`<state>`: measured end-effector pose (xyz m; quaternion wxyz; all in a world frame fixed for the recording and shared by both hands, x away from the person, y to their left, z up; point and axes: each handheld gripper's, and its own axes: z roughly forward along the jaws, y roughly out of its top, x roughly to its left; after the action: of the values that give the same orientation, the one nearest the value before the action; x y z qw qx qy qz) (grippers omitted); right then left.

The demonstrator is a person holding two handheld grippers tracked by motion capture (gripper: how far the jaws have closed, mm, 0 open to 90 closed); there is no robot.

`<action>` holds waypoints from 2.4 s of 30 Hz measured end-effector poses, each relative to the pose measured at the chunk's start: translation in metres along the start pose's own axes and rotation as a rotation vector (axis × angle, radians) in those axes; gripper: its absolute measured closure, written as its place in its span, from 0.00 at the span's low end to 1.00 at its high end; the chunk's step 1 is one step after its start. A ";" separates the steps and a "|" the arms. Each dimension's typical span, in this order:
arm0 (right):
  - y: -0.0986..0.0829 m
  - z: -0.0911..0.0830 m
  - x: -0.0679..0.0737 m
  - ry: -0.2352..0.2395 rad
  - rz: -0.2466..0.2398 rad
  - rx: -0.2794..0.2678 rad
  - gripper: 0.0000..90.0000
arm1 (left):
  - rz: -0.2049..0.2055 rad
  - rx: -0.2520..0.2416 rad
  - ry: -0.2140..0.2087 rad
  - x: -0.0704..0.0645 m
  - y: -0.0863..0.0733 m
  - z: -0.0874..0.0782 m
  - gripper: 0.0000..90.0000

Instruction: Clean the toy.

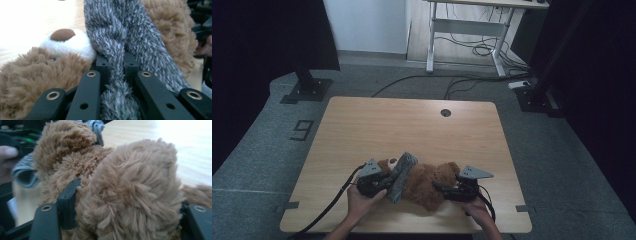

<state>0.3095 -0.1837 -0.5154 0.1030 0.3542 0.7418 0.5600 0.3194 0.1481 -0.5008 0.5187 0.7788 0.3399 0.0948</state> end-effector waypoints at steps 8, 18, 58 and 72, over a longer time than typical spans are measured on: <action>0.006 0.022 -0.011 -0.161 -0.016 -0.043 0.45 | 0.042 0.002 0.083 0.017 0.022 0.025 0.89; 0.007 0.018 -0.015 -0.183 0.009 -0.086 0.48 | 0.016 -0.065 -0.038 -0.008 0.070 0.006 0.88; 0.004 0.018 -0.002 -0.312 -0.089 -0.088 0.57 | -0.042 0.030 0.159 0.040 0.034 -0.029 0.88; 0.002 0.017 -0.005 -0.286 -0.095 -0.105 0.57 | 0.063 0.014 -0.007 -0.028 0.077 0.020 0.88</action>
<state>0.3233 -0.1738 -0.5210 0.2522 0.3888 0.7054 0.5363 0.3416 0.0977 -0.4368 0.5112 0.7930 0.3141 0.1058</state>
